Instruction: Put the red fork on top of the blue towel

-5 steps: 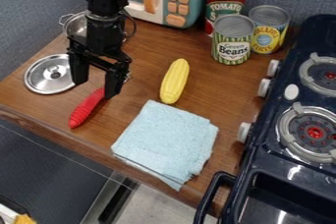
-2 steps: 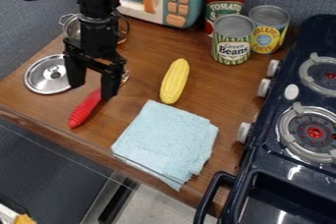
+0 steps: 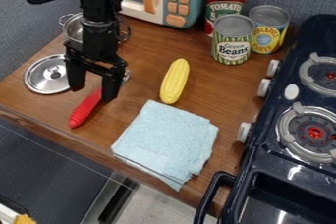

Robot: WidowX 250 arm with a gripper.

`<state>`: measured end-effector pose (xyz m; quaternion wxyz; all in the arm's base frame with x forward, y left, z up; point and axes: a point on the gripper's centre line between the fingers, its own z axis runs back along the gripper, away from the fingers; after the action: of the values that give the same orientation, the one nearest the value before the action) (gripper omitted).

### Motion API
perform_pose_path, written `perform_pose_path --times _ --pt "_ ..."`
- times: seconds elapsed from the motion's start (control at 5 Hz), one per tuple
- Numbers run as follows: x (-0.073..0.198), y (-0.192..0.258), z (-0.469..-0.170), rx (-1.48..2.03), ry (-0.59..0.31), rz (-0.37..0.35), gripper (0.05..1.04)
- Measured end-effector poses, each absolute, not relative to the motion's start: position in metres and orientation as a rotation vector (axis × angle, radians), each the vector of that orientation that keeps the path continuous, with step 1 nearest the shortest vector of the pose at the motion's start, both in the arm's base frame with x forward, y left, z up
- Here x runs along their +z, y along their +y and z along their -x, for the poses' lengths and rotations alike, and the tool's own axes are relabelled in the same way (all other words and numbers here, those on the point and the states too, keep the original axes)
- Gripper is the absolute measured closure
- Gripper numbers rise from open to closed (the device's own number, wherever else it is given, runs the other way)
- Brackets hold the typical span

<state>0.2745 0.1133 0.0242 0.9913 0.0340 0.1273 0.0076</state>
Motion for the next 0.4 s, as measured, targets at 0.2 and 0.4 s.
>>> perform_pose_path --times 0.2,0.4 --pt "0.0108 0.1080 -0.2795 0.010 0.267 -0.079 0.083" --pt "0.0055 0.1091 -0.2852 0.006 0.277 -0.075 0.085"
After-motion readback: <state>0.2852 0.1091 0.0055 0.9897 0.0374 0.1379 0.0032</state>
